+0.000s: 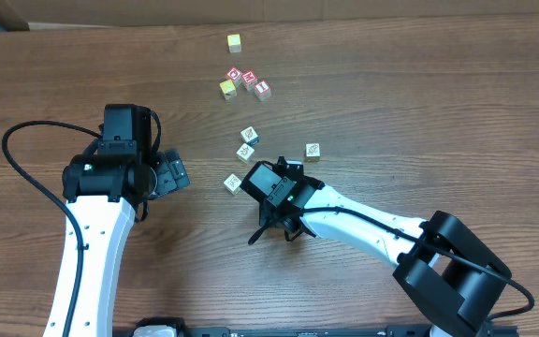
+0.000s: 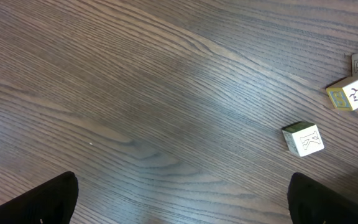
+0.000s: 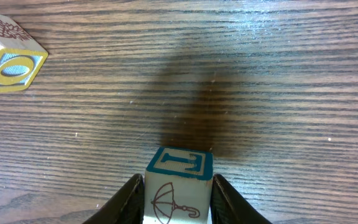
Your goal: Flip 5 blocks
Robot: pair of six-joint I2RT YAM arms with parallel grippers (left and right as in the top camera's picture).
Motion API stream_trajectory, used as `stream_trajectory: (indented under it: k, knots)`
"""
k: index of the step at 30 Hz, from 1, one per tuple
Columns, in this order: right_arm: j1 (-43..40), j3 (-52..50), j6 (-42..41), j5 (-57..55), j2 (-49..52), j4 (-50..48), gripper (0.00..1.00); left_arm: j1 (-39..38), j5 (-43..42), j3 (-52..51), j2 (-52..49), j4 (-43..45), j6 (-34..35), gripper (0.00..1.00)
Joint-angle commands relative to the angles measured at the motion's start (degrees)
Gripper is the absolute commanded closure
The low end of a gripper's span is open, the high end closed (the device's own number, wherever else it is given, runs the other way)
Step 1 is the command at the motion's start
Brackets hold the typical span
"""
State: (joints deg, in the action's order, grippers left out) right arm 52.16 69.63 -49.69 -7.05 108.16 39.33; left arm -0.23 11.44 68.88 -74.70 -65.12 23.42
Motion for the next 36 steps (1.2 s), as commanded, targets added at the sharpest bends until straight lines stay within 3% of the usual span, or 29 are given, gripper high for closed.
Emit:
stream_trajectory:
  k: [1,11,26,33,36]
  knots:
    - [-0.1,-0.3,0.5,-1.1,-0.7,-0.2,0.66,0.2,1.0,0.7,-0.2,0.0,-1.2,0.0]
    - [-0.1,-0.2,0.7,-1.1,-0.7,-0.1,0.57,0.2,1.0,0.7,-0.2,0.0,-1.2,0.0]
    - [-0.1,-0.2,5.6,-1.1,-0.7,-1.6,0.64,0.2,1.0,0.7,-0.2,0.0,-1.2,0.0]
    - [-0.1,-0.2,5.7,-1.1,-0.7,-1.6,0.54,0.2,1.0,0.7,-0.2,0.0,-1.2,0.0]
    - [-0.5,2.3,10.9,-1.0,-0.9,-0.6,0.52,0.2,1.0,0.7,-0.2,0.0,-1.2,0.0]
